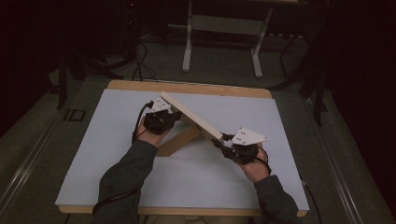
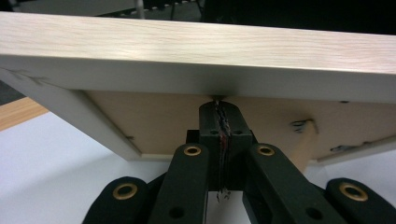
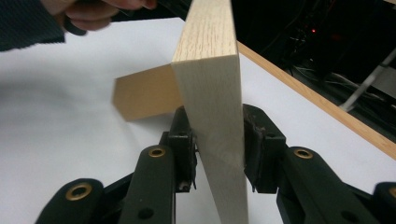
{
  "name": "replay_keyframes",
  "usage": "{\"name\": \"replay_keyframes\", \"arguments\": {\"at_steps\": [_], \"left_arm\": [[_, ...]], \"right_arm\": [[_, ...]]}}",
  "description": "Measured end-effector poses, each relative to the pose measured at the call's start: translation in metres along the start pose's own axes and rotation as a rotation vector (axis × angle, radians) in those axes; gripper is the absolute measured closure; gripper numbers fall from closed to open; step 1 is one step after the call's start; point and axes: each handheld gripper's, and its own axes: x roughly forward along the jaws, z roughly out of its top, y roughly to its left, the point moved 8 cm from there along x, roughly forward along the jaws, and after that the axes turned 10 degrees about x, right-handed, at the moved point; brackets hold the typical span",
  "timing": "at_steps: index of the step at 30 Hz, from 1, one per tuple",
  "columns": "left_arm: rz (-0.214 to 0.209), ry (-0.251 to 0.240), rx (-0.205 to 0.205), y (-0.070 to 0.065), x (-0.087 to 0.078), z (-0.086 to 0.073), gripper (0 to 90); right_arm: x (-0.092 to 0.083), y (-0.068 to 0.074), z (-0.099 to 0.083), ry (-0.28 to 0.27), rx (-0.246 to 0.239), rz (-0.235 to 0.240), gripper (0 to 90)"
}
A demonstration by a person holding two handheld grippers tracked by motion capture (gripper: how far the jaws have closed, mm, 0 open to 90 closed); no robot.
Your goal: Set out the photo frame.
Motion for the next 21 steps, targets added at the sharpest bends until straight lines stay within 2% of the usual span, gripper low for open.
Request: {"name": "replay_keyframes", "arguments": {"at_steps": [5, 9, 13, 17, 21], "left_arm": [[-0.009, 0.009, 0.006, -0.003, 0.006, 0.003, 90.0], [-0.017, 0.012, -0.004, -0.003, 0.008, 0.003, 90.0], [-0.025, 0.024, 0.003, -0.003, 0.011, 0.004, 90.0], [-0.028, 0.039, 0.012, -0.003, 0.015, 0.005, 90.0], [-0.033, 0.040, -0.003, -0.001, 0.017, 0.006, 90.0]], "right_arm": [[0.005, 0.012, 0.002, -0.007, -0.008, 0.024, 67.2], [0.007, 0.015, 0.004, -0.008, -0.008, 0.013, 67.2], [0.009, 0.017, 0.004, -0.008, -0.005, 0.006, 66.5], [0.015, 0.027, 0.006, -0.008, -0.002, 0.053, 63.8], [0.021, 0.033, 0.009, -0.005, 0.001, 0.052, 62.5]]}}
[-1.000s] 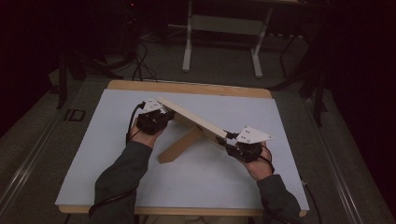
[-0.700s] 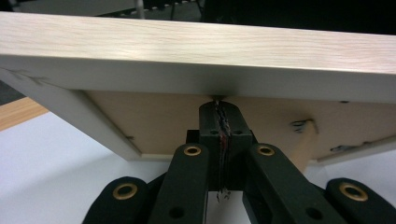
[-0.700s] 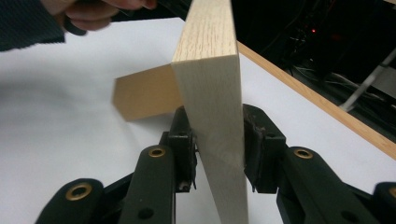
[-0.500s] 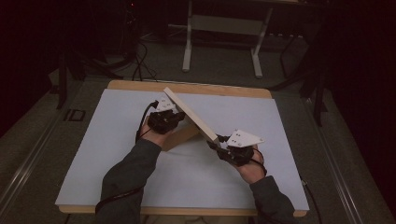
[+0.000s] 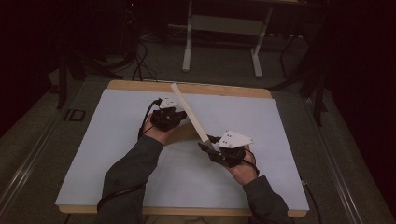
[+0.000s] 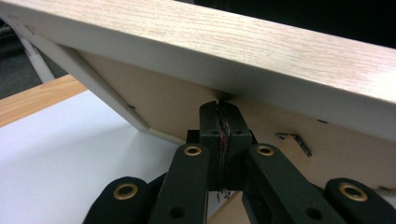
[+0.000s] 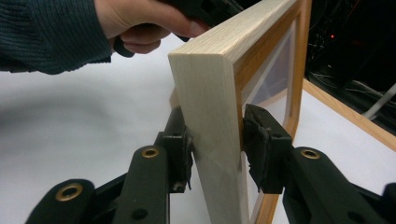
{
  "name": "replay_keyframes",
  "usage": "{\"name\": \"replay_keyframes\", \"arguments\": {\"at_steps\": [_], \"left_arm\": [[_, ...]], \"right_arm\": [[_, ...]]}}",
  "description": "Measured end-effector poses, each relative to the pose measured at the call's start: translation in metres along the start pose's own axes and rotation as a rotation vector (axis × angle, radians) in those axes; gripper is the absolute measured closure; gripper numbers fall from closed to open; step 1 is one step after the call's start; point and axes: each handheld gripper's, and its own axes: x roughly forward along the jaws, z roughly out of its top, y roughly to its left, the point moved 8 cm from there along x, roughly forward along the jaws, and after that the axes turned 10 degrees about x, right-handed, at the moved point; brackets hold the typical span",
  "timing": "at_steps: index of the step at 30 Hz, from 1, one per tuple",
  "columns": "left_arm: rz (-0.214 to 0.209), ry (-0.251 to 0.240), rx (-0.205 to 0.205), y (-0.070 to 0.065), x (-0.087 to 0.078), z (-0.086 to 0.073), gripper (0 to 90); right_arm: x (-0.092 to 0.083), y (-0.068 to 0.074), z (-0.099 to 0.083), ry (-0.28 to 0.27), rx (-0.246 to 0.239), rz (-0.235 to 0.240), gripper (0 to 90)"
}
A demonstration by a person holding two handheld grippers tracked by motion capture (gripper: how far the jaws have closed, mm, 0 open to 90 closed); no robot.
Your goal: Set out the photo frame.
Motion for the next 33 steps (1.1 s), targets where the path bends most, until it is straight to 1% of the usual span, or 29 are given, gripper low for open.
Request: {"name": "replay_keyframes", "arguments": {"at_steps": [6, 11, 17, 19, 21, 25, 28, 33], "left_arm": [[-0.012, 0.001, -0.002, 0.004, 0.004, 0.002, 90.0], [-0.010, -0.003, -0.009, 0.007, 0.008, 0.004, 90.0], [-0.039, -0.029, -0.041, 0.013, 0.016, 0.006, 90.0], [-0.042, -0.028, -0.046, 0.014, 0.017, 0.006, 90.0], [-0.044, -0.026, -0.046, 0.015, 0.019, 0.007, 90.0], [-0.032, -0.025, -0.044, 0.016, 0.021, 0.008, 90.0], [-0.043, -0.033, -0.060, 0.016, 0.023, 0.008, 90.0], [-0.053, -0.026, -0.055, 0.016, 0.026, 0.009, 90.0]], "right_arm": [[0.005, 0.002, 0.002, -0.010, 0.022, 0.016, 59.9], [0.013, 0.007, 0.005, -0.007, 0.030, 0.037, 57.4], [0.022, 0.009, 0.009, -0.009, 0.042, 0.053, 55.5], [0.025, 0.009, 0.010, -0.010, 0.044, 0.059, 55.4], [0.028, 0.010, 0.011, -0.010, 0.048, 0.062, 55.0], [0.032, 0.012, 0.013, -0.007, 0.047, 0.065, 54.7], [0.035, 0.012, 0.014, -0.008, 0.051, 0.063, 54.5], [0.040, 0.012, 0.016, -0.010, 0.058, 0.064, 54.0]]}}
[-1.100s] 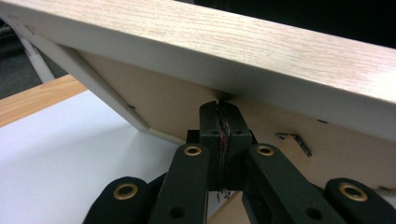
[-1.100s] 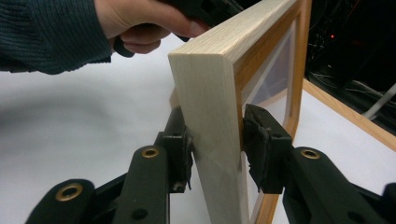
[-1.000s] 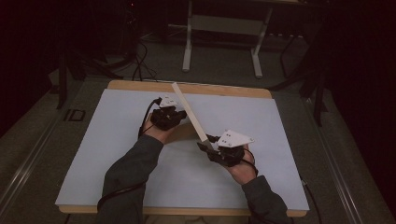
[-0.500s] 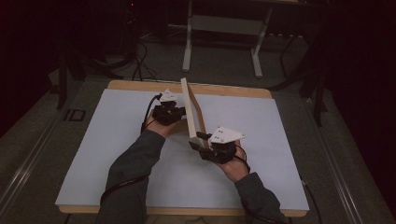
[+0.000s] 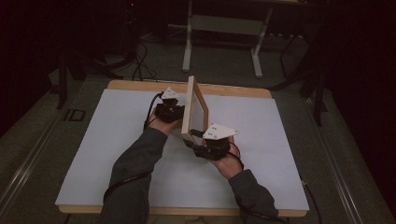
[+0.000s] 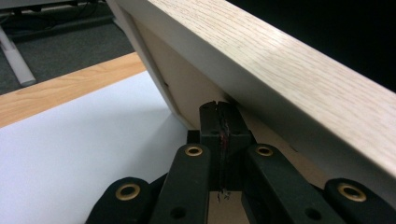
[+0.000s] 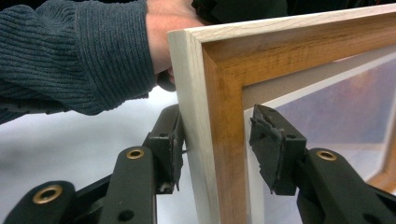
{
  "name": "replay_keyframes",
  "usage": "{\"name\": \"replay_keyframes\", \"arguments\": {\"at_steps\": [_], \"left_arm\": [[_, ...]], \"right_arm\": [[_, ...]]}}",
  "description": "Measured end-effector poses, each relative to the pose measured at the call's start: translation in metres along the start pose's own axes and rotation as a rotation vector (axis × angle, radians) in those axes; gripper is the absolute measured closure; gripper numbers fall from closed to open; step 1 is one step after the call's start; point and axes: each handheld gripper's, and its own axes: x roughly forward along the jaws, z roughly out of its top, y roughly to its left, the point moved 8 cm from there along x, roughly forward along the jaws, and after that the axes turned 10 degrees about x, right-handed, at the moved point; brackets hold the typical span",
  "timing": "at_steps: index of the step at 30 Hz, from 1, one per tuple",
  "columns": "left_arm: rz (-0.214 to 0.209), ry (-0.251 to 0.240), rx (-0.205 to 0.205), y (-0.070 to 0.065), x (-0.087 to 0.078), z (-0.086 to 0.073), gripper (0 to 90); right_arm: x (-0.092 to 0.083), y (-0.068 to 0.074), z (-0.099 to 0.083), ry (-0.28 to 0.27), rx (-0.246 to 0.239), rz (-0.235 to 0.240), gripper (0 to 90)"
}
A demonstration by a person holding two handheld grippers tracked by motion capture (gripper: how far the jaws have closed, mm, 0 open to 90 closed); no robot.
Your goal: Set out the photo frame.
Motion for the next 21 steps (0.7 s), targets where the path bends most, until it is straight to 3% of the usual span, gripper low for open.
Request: {"name": "replay_keyframes", "arguments": {"at_steps": [14, 21], "left_arm": [[-0.030, -0.018, -0.019, 0.000, -0.001, 0.000, 90.0], [-0.001, -0.035, -0.055, 0.009, -0.015, -0.002, 85.9]], "right_arm": [[0.006, -0.001, 0.002, -0.002, 0.011, 0.008, 53.3], [0.003, -0.002, -0.004, 0.000, 0.017, 0.013, 54.3]]}}
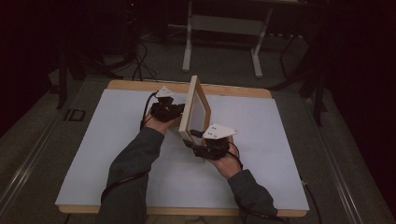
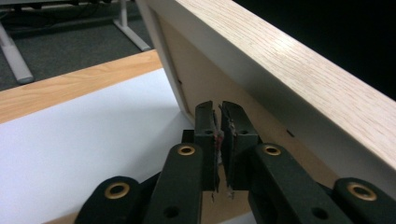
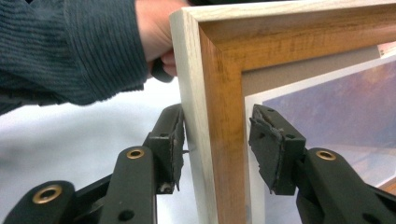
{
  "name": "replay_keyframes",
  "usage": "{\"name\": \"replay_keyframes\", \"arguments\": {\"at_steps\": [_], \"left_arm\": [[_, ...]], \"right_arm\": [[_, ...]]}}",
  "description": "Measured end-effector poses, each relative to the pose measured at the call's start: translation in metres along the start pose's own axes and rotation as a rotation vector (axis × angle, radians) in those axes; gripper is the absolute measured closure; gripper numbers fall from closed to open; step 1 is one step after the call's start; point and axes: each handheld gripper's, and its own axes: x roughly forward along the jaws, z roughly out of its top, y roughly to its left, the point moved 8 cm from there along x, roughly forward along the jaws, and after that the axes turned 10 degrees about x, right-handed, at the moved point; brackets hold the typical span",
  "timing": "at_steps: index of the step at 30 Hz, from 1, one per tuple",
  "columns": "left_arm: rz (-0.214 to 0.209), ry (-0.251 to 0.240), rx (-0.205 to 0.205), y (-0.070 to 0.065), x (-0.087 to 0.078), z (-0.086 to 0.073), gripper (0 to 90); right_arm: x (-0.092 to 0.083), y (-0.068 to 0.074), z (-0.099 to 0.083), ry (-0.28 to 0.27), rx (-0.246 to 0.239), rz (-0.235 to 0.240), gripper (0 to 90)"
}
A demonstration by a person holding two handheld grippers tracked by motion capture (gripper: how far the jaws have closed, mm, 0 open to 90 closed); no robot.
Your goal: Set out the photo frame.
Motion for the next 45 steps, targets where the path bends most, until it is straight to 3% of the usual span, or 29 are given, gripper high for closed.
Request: {"name": "replay_keyframes", "arguments": {"at_steps": [6, 12, 17, 26, 33, 45], "left_arm": [[0.027, -0.029, -0.023, 0.001, -0.023, 0.001, 77.5], [0.040, -0.056, -0.019, -0.005, -0.043, -0.002, 68.5], [0.024, -0.092, -0.019, -0.014, -0.056, -0.006, 62.6], [0.003, -0.087, -0.026, -0.033, -0.069, -0.023, 56.2], [0.007, -0.078, -0.029, -0.040, -0.076, -0.035, 52.5], [-0.042, -0.046, 0.009, -0.065, -0.084, -0.052, 48.6]], "right_arm": [[-0.009, -0.001, -0.001, -0.016, 0.001, -0.007, 54.2], [-0.019, -0.004, -0.003, -0.024, -0.005, -0.017, 57.5], [-0.027, -0.010, -0.003, -0.041, -0.003, -0.034, 65.0], [-0.031, -0.023, -0.012, -0.028, 0.020, -0.097, 89.3], [-0.030, -0.030, -0.020, -0.011, 0.045, -0.114, 89.7], [-0.033, -0.034, -0.021, -0.020, 0.053, -0.107, 82.6]]}}
